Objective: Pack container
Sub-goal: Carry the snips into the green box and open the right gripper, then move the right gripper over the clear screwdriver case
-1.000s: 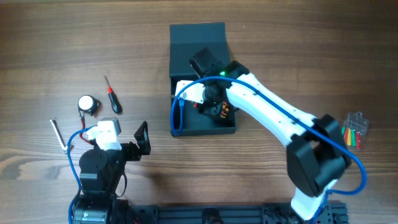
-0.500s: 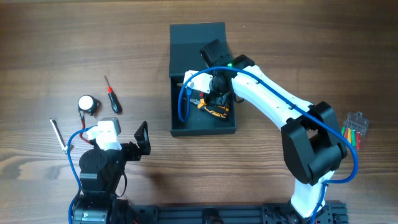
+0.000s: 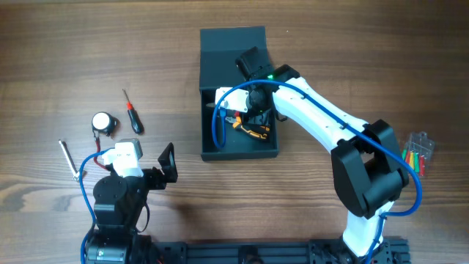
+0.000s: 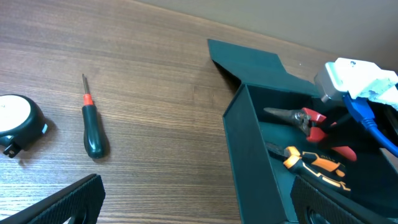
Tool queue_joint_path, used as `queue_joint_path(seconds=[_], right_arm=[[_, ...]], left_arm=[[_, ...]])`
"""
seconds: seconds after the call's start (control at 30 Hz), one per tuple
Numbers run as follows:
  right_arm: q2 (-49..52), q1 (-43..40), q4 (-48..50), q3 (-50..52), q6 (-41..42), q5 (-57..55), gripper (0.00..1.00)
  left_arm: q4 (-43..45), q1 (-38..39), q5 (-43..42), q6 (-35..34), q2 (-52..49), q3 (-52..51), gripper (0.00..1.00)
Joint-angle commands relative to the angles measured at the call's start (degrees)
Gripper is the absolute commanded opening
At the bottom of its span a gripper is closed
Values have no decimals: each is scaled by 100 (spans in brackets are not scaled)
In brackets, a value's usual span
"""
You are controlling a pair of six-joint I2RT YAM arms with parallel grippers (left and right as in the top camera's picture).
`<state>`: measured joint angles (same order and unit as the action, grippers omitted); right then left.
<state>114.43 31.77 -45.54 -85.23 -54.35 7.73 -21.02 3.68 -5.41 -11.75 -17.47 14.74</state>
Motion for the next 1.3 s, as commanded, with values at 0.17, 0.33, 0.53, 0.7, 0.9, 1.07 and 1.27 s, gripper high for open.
queue_joint_path(seconds=[0.17, 0.33, 0.53, 0.7, 0.9, 1.07, 1.27], right_arm=[[212, 13, -55, 46, -114, 179, 4], [219, 13, 33, 46, -44, 177, 36], [214, 13, 46, 39, 210, 136, 67], [76, 22, -212, -374, 870, 138, 70], [-350, 24, -1086, -1659, 2448, 136, 69], [-737, -68, -2039, -3156, 3901, -789, 86], [-1364, -1165, -3032, -3792, 6854, -2483, 100]], left_arm=[[13, -26, 35, -74, -11, 118, 100], [13, -26, 35, -74, -11, 118, 100], [13, -26, 35, -74, -11, 118, 100], [13, -26, 35, -72, -11, 118, 100], [13, -26, 37, -72, -11, 118, 100], [13, -26, 35, -72, -11, 118, 100], [13, -26, 35, -72, -11, 118, 100]])
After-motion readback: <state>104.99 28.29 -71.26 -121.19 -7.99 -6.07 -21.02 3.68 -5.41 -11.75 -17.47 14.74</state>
